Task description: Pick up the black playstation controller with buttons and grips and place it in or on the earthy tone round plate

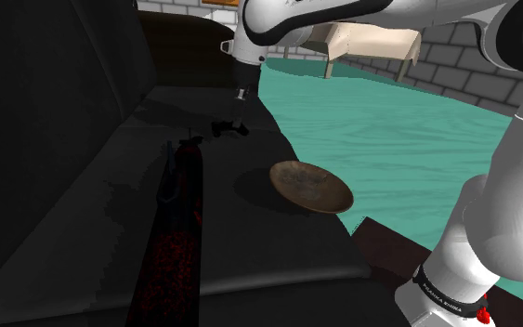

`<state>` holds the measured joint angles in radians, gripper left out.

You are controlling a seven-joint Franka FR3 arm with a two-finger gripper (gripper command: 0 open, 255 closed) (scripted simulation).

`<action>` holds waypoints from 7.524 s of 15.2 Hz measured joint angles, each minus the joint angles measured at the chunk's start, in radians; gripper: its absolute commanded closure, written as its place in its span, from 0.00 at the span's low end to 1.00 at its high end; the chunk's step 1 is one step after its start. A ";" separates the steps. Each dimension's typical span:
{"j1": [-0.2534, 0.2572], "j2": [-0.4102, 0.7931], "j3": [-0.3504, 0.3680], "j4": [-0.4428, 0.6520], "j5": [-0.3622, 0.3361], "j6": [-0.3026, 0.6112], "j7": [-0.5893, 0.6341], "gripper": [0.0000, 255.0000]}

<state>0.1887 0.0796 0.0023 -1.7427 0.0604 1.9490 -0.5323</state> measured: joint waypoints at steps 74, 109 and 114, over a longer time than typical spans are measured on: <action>0.096 -0.039 0.047 0.248 -0.148 -0.509 0.002 1.00; 0.201 -0.632 0.170 -0.524 -0.035 -0.340 0.205 1.00; 0.201 -0.633 0.169 -0.527 -0.035 -0.337 0.205 0.00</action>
<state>0.3897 -0.5532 0.1716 -2.2695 0.0251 1.6120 -0.3276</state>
